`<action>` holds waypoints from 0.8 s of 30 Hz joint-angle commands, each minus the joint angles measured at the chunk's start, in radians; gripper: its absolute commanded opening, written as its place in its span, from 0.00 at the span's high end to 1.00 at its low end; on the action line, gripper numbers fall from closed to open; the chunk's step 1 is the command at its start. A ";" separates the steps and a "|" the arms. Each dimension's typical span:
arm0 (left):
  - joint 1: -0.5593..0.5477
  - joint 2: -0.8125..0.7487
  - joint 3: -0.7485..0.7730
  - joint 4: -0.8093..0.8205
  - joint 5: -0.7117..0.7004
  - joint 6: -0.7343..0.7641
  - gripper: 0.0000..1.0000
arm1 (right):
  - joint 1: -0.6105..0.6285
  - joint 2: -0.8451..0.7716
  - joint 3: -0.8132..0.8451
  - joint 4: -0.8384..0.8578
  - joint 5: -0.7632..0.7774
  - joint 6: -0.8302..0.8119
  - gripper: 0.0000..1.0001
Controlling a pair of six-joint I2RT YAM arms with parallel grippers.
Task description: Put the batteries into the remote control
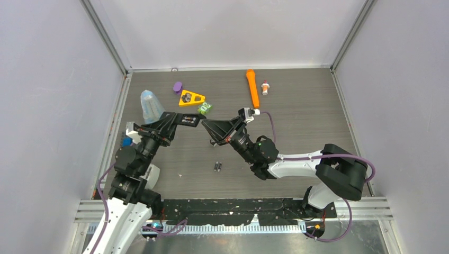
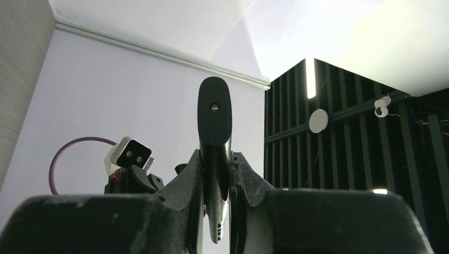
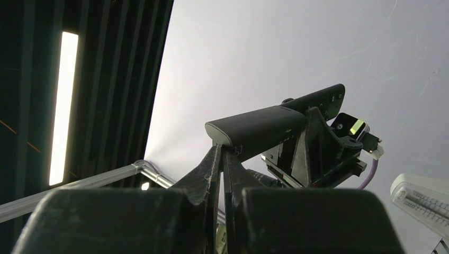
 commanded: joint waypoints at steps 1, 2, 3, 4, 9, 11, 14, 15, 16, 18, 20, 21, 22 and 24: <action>0.004 -0.008 0.040 0.001 -0.021 0.024 1.00 | -0.001 -0.033 0.022 0.091 -0.010 -0.006 0.88; 0.004 -0.009 0.039 -0.002 -0.024 0.029 1.00 | -0.001 -0.036 0.023 0.087 -0.015 -0.008 0.87; 0.003 -0.011 0.040 -0.007 -0.026 0.035 1.00 | -0.001 -0.042 0.023 0.077 -0.023 -0.010 0.86; 0.003 -0.013 0.036 -0.010 -0.027 0.040 1.00 | -0.002 -0.045 0.024 0.070 -0.027 -0.016 0.85; 0.003 -0.022 0.028 -0.020 -0.042 0.062 1.00 | -0.001 -0.098 0.033 -0.017 -0.073 -0.053 0.77; 0.003 -0.024 0.023 -0.020 -0.044 0.070 1.00 | -0.001 -0.122 0.036 -0.060 -0.093 -0.076 0.72; 0.003 -0.027 0.012 -0.033 -0.048 0.084 1.00 | -0.002 -0.170 0.033 -0.162 -0.117 -0.092 0.64; 0.003 -0.028 0.008 -0.044 -0.049 0.093 1.00 | -0.002 -0.180 0.031 -0.183 -0.134 -0.098 0.63; 0.003 -0.032 0.002 -0.049 -0.052 0.106 1.00 | -0.003 -0.201 0.029 -0.231 -0.141 -0.103 0.63; 0.003 -0.040 -0.008 -0.073 -0.053 0.129 1.00 | -0.010 -0.242 0.014 -0.299 -0.151 -0.121 0.62; 0.003 -0.058 -0.025 -0.104 -0.092 0.158 1.00 | -0.026 -0.287 -0.005 -0.396 -0.153 -0.136 0.62; 0.003 -0.069 -0.032 -0.121 -0.104 0.173 1.00 | -0.034 -0.307 -0.020 -0.434 -0.153 -0.156 0.62; 0.003 -0.083 -0.043 -0.137 -0.115 0.195 1.00 | -0.052 -0.349 -0.026 -0.542 -0.153 -0.166 0.60; 0.003 -0.116 -0.055 -0.193 -0.141 0.234 1.00 | -0.082 -0.416 -0.035 -0.731 -0.153 -0.216 0.58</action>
